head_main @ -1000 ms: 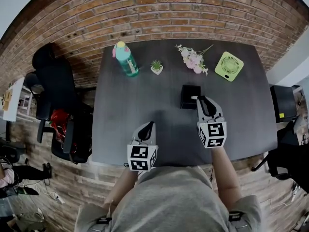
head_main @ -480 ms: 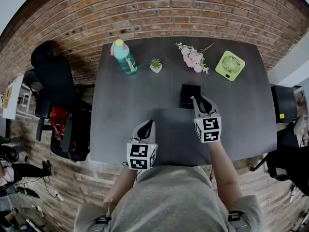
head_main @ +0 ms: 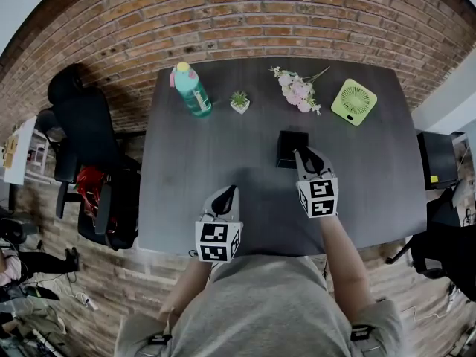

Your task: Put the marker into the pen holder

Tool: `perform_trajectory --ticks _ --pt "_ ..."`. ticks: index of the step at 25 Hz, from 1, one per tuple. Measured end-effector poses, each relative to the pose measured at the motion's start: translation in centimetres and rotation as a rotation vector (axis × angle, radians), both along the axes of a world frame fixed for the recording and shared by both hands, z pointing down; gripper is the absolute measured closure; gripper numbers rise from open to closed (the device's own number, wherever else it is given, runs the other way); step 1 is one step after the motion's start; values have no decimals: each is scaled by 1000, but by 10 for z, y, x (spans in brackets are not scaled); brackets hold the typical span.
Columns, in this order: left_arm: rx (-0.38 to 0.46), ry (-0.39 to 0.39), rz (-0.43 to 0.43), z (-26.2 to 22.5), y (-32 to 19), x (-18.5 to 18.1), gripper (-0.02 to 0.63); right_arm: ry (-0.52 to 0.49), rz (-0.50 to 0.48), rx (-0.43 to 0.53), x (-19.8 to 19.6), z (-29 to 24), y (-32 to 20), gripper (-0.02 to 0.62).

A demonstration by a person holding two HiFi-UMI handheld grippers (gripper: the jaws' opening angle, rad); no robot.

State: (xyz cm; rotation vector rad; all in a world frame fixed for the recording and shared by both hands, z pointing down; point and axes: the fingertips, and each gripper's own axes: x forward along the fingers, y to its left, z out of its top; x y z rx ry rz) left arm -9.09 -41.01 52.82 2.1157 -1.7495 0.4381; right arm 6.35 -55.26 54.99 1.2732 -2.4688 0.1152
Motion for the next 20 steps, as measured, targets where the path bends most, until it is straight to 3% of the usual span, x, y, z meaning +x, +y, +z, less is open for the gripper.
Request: perform_trajectory --ticks 20 --pt "-1 4 18 0 14 11 589 -10 16 -30 12 3 13 522"
